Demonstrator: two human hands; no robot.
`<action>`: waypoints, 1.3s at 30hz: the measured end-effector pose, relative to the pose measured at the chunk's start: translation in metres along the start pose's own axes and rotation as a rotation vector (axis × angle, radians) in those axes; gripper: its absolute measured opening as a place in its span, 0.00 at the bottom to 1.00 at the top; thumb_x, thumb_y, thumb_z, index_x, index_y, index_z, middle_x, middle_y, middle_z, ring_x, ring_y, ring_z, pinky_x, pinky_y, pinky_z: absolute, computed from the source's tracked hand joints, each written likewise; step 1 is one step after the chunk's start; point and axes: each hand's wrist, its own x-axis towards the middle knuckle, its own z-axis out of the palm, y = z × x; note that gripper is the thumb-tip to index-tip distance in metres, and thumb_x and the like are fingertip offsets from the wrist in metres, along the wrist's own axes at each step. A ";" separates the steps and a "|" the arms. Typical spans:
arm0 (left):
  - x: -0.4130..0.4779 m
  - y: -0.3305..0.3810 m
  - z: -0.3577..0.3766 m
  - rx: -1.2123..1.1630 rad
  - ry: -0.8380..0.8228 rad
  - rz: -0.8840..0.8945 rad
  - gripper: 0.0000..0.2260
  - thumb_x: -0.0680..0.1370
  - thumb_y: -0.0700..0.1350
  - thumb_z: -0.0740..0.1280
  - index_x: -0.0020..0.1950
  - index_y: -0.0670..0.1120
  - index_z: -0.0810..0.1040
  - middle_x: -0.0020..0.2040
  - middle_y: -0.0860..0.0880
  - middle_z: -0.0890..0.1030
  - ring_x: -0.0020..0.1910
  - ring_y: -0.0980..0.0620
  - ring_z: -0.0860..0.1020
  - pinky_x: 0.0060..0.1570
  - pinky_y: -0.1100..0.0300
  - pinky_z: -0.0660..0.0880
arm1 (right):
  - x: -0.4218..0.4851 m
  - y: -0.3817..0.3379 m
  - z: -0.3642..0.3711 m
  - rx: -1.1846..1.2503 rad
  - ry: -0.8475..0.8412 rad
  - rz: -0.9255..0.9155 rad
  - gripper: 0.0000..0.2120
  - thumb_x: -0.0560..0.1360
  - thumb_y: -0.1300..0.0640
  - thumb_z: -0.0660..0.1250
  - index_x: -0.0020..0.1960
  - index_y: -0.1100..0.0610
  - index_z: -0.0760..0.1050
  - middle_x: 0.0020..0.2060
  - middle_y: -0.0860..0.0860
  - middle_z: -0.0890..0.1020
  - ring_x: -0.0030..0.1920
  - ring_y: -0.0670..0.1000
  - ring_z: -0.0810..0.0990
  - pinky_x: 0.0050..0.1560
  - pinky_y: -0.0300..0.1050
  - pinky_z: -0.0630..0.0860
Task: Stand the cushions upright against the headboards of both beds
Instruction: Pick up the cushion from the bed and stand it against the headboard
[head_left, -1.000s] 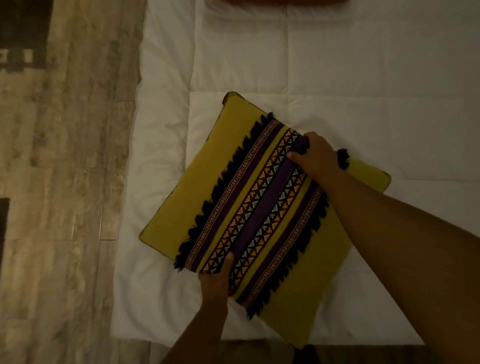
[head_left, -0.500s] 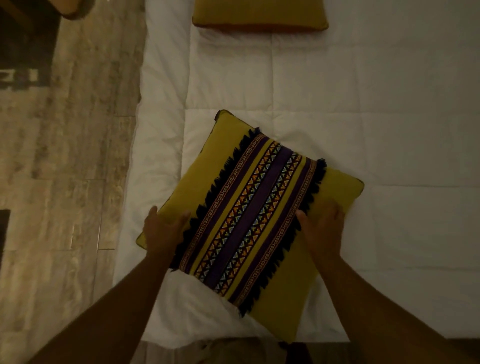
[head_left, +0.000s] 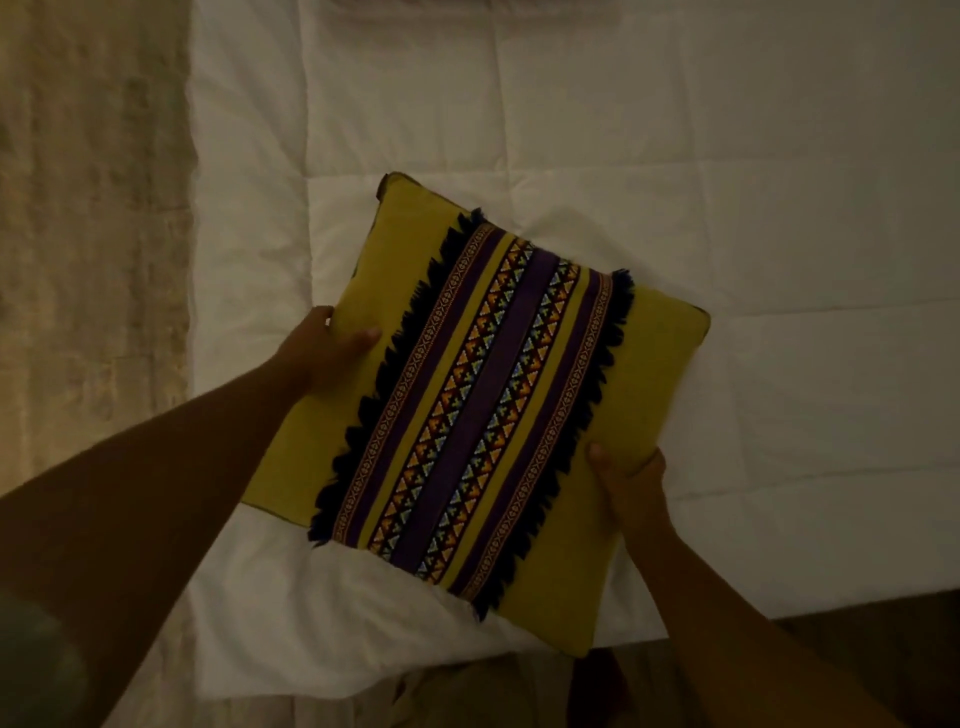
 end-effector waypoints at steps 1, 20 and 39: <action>0.001 -0.002 0.003 0.014 0.005 -0.005 0.42 0.66 0.70 0.71 0.72 0.46 0.68 0.60 0.44 0.77 0.47 0.45 0.79 0.47 0.50 0.78 | 0.004 0.000 -0.001 0.024 -0.013 0.013 0.55 0.62 0.37 0.76 0.79 0.52 0.52 0.72 0.56 0.70 0.67 0.58 0.74 0.63 0.55 0.74; -0.120 -0.077 0.024 -0.383 0.195 -0.114 0.33 0.69 0.66 0.73 0.65 0.45 0.76 0.56 0.44 0.83 0.51 0.44 0.83 0.52 0.41 0.81 | 0.021 -0.088 -0.021 -0.147 -0.203 -0.272 0.45 0.64 0.35 0.76 0.75 0.48 0.63 0.64 0.50 0.78 0.58 0.54 0.81 0.54 0.56 0.81; -0.097 -0.117 0.035 -0.552 -0.032 -0.092 0.49 0.56 0.69 0.77 0.73 0.53 0.66 0.64 0.47 0.78 0.59 0.44 0.80 0.54 0.44 0.80 | 0.080 -0.077 -0.022 -0.250 -0.380 -0.163 0.54 0.57 0.34 0.78 0.76 0.50 0.61 0.66 0.53 0.77 0.59 0.55 0.81 0.58 0.60 0.80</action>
